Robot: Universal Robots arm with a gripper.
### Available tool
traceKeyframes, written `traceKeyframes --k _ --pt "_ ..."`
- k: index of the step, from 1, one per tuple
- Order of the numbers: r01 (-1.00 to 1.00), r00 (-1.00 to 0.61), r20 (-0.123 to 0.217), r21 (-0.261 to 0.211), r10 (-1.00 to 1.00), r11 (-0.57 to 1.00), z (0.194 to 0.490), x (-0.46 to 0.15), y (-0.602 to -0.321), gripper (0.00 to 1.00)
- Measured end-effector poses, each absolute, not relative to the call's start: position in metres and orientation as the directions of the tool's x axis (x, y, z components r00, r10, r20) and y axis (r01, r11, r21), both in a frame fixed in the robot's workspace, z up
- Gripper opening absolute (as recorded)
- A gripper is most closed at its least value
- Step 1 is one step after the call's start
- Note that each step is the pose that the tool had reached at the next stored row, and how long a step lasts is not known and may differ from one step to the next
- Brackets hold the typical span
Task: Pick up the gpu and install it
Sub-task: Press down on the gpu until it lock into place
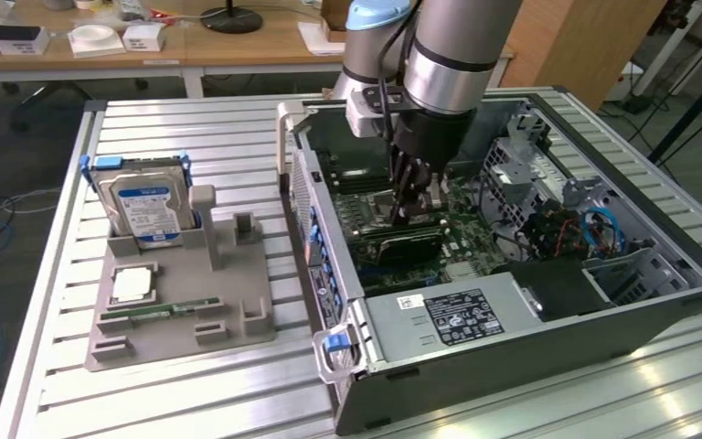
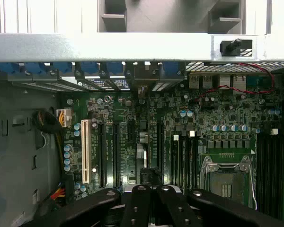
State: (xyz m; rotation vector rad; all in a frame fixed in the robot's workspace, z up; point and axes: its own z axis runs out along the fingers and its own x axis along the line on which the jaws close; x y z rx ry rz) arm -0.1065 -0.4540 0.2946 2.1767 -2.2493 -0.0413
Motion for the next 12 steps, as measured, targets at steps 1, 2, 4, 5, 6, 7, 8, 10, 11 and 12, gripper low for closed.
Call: traceKeyframes --k 1,2,4,5,6,7,8,10,11,12 --pt "-0.999 -0.033 -0.010 0.027 -0.999 0.033 0.2947 -0.1063 -0.4540 0.11" --pt "-0.999 -0.033 -0.010 0.027 -0.999 0.033 0.2946 -0.1063 -0.4540 0.11" --pt "-0.999 -0.033 -0.010 0.027 -0.999 0.033 0.2947 -0.1063 -0.4540 0.11" --pt "-0.999 -0.033 -0.010 0.027 -0.999 0.033 0.2946 -0.1063 -0.4540 0.11" --pt "-0.999 -0.033 -0.010 0.027 -0.999 0.033 0.2946 -0.1063 -0.4540 0.11" --pt "-0.999 -0.033 -0.010 0.027 -0.999 0.033 0.2946 -0.1063 -0.4540 0.11" --pt "-0.999 -0.033 -0.010 0.027 -0.999 0.033 0.2946 -0.1063 -0.4540 0.11" --pt "-0.999 -0.033 -0.010 0.027 -0.999 0.033 0.2947 -0.1063 -0.4540 0.11" --pt "-0.999 -0.033 -0.010 0.027 -0.999 0.033 0.2946 -0.1062 -0.4539 0.11" --pt "-0.999 -0.033 -0.010 0.027 -0.999 0.033 0.2946 -0.1063 -0.4539 0.11"
